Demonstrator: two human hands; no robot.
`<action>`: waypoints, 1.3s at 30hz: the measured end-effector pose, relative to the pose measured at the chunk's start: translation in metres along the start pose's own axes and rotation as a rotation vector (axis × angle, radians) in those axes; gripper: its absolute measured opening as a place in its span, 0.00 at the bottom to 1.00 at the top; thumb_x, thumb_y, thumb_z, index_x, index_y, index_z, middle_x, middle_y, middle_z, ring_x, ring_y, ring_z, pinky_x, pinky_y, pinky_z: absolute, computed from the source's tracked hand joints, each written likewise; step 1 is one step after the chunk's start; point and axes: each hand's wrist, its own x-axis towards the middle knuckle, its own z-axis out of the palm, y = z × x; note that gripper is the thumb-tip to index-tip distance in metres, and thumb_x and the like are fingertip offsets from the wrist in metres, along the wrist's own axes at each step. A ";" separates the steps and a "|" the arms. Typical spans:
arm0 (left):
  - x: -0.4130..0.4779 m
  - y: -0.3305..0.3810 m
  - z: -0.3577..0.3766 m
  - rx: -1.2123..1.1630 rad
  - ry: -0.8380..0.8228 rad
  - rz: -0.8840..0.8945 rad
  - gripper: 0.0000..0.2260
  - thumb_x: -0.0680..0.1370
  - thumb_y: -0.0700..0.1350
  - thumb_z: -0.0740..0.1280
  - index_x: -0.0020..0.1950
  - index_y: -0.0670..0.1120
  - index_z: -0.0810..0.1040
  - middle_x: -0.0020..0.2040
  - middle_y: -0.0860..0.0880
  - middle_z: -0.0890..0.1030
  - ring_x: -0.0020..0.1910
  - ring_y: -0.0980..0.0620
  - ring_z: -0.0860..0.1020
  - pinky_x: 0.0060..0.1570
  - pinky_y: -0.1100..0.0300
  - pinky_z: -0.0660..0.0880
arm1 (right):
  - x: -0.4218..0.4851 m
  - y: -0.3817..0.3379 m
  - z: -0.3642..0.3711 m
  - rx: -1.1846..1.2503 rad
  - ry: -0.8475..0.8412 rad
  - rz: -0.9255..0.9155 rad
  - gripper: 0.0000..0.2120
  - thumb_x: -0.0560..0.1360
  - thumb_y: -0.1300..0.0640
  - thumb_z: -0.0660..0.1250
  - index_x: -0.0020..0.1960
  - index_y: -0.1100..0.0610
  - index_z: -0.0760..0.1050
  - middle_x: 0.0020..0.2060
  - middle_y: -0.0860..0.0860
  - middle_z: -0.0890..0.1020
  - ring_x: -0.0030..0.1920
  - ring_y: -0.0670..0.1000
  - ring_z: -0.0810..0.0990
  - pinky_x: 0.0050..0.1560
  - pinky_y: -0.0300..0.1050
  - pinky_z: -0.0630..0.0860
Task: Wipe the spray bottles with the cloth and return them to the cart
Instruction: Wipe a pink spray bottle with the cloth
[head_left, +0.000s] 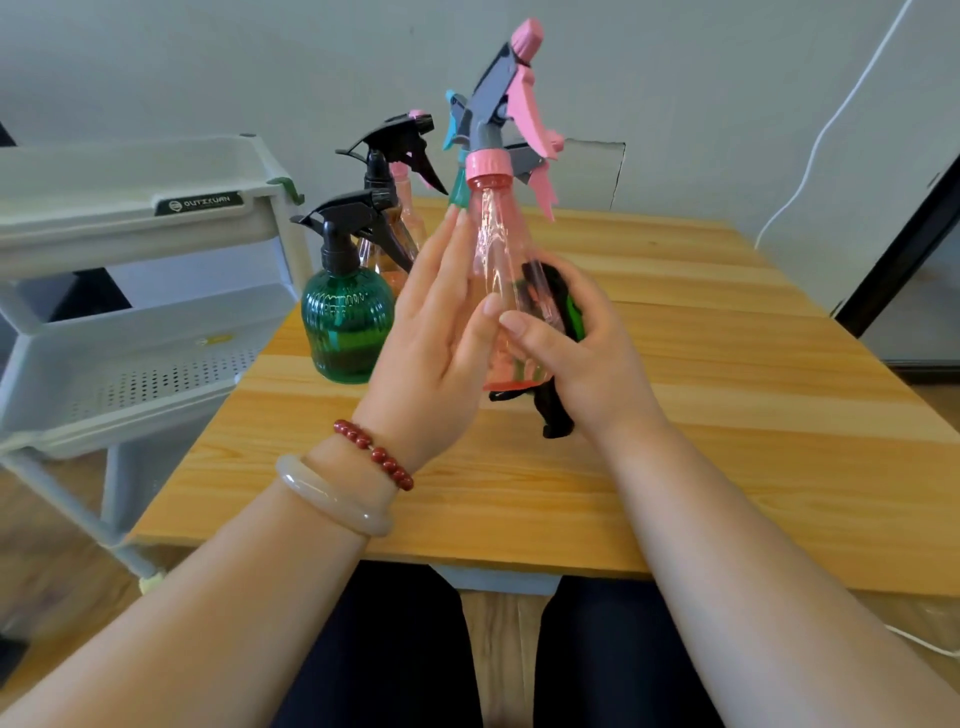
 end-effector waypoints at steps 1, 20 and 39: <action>-0.002 0.001 -0.005 0.026 -0.006 0.043 0.28 0.82 0.54 0.53 0.80 0.44 0.52 0.80 0.49 0.53 0.79 0.59 0.49 0.76 0.63 0.50 | -0.003 -0.002 -0.001 0.006 -0.010 0.007 0.28 0.68 0.47 0.74 0.67 0.50 0.74 0.60 0.47 0.81 0.61 0.47 0.80 0.61 0.48 0.77; 0.020 0.049 -0.027 0.925 -0.404 0.653 0.44 0.62 0.69 0.72 0.74 0.52 0.66 0.70 0.46 0.73 0.67 0.42 0.71 0.70 0.46 0.58 | -0.005 -0.029 -0.063 0.039 -0.449 0.155 0.20 0.63 0.52 0.71 0.55 0.47 0.82 0.49 0.48 0.84 0.52 0.49 0.83 0.49 0.41 0.78; 0.002 0.052 -0.012 0.749 -0.262 0.027 0.45 0.64 0.74 0.61 0.76 0.58 0.55 0.58 0.53 0.76 0.49 0.50 0.79 0.43 0.55 0.77 | -0.026 -0.014 -0.015 -0.050 0.153 -0.171 0.13 0.82 0.58 0.58 0.61 0.53 0.79 0.60 0.45 0.81 0.64 0.44 0.77 0.66 0.45 0.73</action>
